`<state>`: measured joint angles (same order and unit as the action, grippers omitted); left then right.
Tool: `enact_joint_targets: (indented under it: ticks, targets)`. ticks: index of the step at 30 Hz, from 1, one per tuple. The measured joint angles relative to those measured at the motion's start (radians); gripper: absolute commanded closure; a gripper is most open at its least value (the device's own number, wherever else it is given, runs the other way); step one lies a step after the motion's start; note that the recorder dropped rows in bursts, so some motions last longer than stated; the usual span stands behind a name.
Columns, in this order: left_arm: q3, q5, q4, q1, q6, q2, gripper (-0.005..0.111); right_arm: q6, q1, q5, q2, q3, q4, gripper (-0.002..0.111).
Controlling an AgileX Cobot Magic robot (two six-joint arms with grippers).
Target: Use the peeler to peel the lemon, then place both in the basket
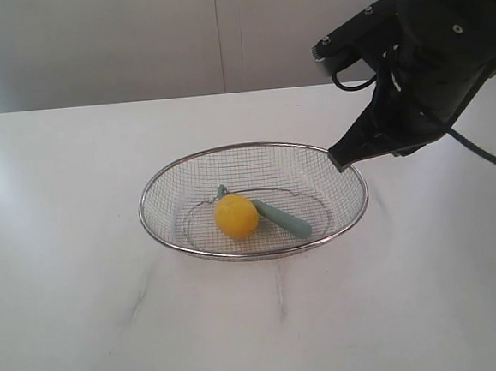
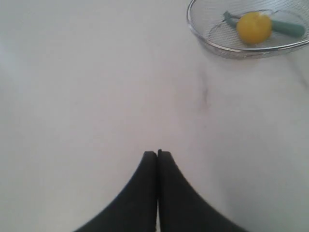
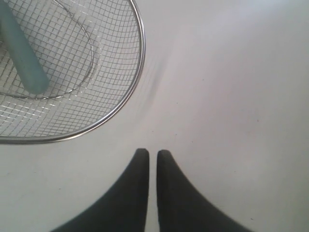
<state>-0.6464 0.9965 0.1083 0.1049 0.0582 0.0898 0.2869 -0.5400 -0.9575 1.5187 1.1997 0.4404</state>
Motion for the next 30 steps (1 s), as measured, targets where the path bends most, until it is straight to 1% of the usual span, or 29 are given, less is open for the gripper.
enact_joint_targets:
  ticks: [5,14,15,17,18,19,20,21,22,24,27,30]
  targets:
    - [0.000,-0.002,0.037,0.000,0.000,-0.077,0.107,0.000,0.000,0.003,0.000,0.000,-0.035,0.102]
    - [0.000,-0.004,0.048,0.000,0.000,-0.082,0.107,0.000,0.000,0.018,0.000,0.000,-0.043,0.102]
    - [0.010,-0.032,0.060,0.000,0.000,-0.084,0.107,0.000,0.000,0.018,0.000,0.000,-0.043,0.102]
    - [0.024,-0.163,0.066,0.000,0.000,-0.086,0.107,0.000,0.000,0.018,0.000,0.000,-0.043,0.102]
    - [0.028,-0.299,0.066,0.000,0.000,-0.086,0.107,0.000,0.000,0.018,0.000,0.000,-0.043,0.102]
    - [0.028,-0.367,0.058,0.000,0.000,-0.086,0.107,0.000,0.000,0.018,0.000,0.000,-0.043,0.102]
    - [0.028,-0.470,0.027,0.000,0.000,-0.086,0.107,0.000,0.000,0.018,0.000,0.000,-0.043,0.102]
    - [0.028,-0.514,0.004,0.000,0.000,-0.086,0.107,0.000,0.000,0.016,0.000,0.000,-0.043,0.102]
    - [0.035,-0.586,-0.030,0.000,0.000,-0.086,0.107,0.000,0.000,0.016,0.000,0.000,-0.043,0.102]
    - [0.058,-0.658,-0.052,0.000,0.000,-0.086,0.107,0.000,0.000,0.016,0.000,0.000,-0.043,0.102]
    - [0.118,-0.731,-0.060,0.000,0.000,-0.086,0.107,0.000,0.000,0.016,0.000,0.000,-0.043,0.102]
    - [0.187,-0.757,-0.063,0.000,0.000,-0.084,0.107,0.000,0.000,0.016,0.000,0.000,-0.044,0.102]
